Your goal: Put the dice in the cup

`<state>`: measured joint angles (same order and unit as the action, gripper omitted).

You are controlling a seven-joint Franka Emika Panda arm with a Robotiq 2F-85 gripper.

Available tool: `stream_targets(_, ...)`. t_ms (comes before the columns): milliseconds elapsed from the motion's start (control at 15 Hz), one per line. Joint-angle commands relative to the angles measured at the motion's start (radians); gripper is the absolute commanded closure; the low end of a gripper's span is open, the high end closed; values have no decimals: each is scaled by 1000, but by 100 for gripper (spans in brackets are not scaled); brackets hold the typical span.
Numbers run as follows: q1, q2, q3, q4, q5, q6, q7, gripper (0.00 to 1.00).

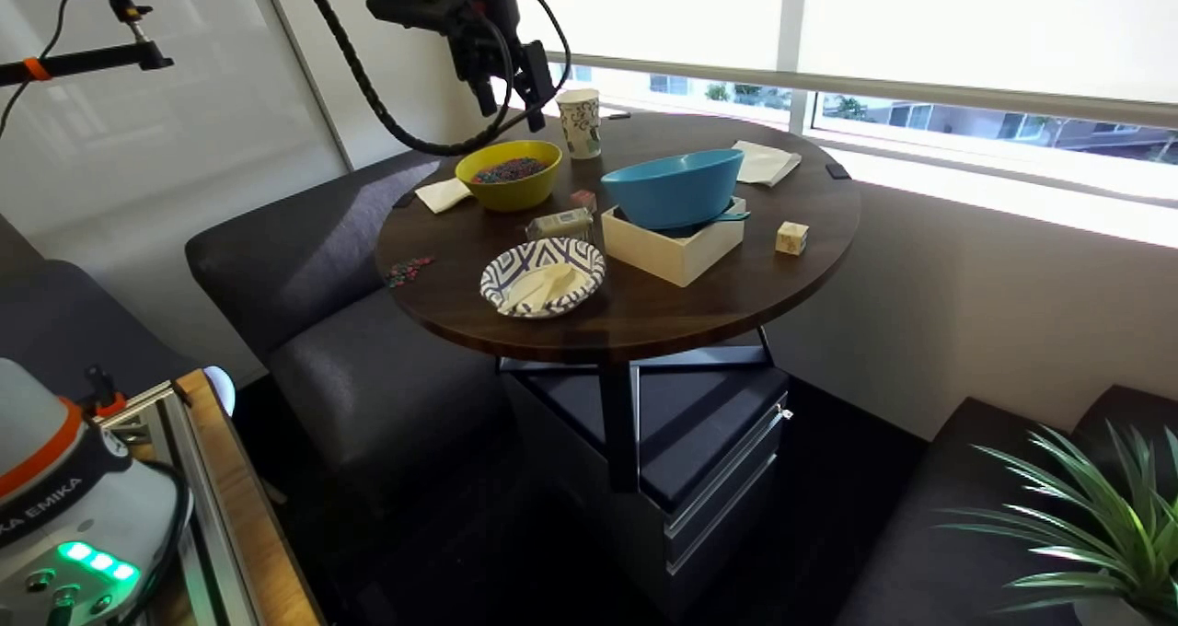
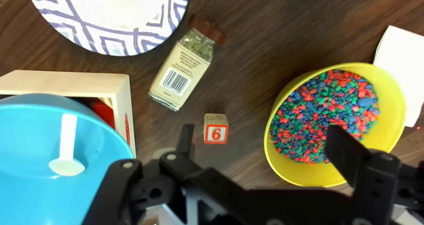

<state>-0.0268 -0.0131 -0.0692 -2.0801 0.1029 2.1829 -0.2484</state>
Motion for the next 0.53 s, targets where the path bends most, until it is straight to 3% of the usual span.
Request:
stream_targets(0,-6,19,9,17,21,5,3,0)
stream_targets(200,-5,62,13,31,60,97,25,0)
stream_targets(467,-3,133,19,41,-24,246,88,0)
